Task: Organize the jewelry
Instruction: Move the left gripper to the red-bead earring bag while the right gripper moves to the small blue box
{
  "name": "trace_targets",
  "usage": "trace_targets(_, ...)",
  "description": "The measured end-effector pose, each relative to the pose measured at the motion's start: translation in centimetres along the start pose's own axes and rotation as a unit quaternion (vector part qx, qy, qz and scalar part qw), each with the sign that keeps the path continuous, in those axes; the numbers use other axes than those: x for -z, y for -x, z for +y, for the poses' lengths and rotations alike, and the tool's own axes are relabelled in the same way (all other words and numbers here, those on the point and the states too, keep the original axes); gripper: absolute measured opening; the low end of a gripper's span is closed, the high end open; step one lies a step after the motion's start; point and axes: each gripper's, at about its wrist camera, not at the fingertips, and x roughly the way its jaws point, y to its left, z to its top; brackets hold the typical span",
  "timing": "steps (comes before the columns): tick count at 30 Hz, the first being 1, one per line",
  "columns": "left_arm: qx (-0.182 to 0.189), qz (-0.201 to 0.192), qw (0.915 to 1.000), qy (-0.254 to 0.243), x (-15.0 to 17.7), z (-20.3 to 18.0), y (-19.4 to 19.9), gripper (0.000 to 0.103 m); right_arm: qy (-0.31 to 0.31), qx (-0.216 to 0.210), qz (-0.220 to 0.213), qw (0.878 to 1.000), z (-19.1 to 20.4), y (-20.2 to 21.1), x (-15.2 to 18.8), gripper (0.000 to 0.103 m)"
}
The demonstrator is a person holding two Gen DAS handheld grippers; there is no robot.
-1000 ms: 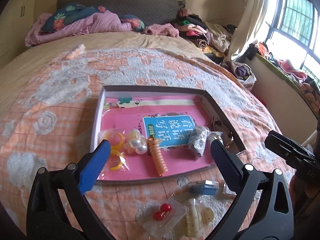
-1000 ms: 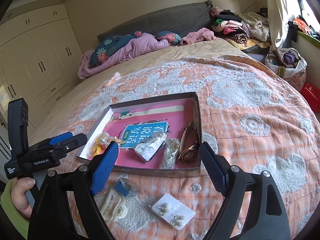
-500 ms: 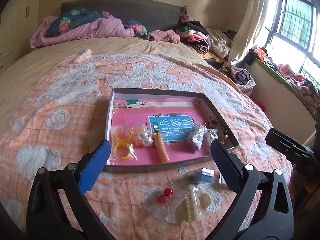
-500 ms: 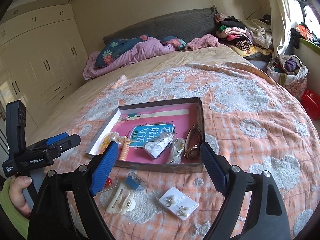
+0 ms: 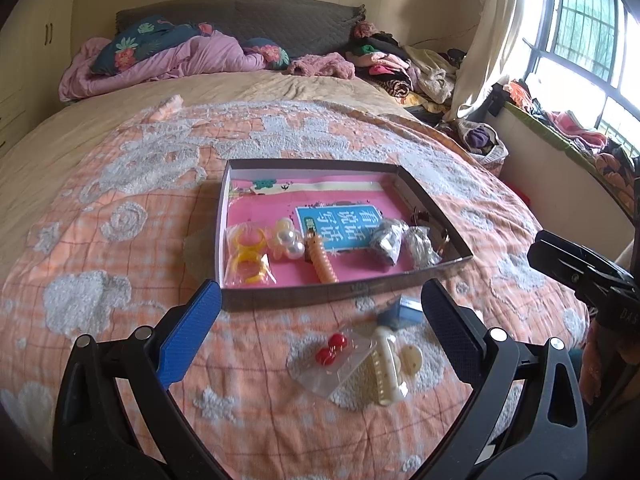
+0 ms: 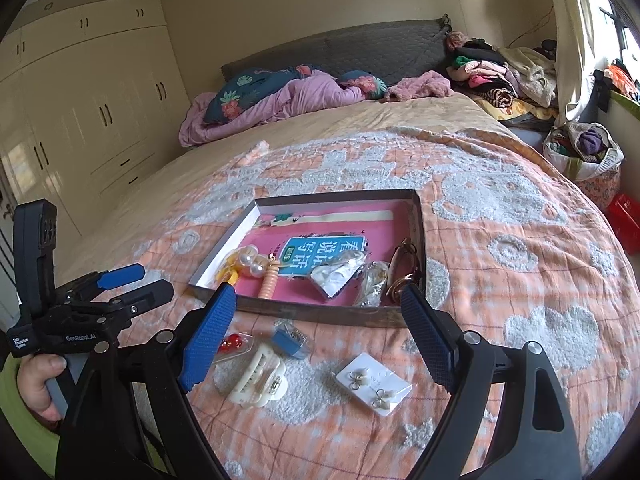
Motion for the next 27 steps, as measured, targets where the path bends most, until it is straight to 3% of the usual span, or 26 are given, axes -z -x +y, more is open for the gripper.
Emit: trace_targets(27,-0.014,0.046,0.9988,-0.008,5.0,1.2,0.1,0.094,0.028,-0.007,0.046,0.999,2.1,-0.8,3.4,0.084)
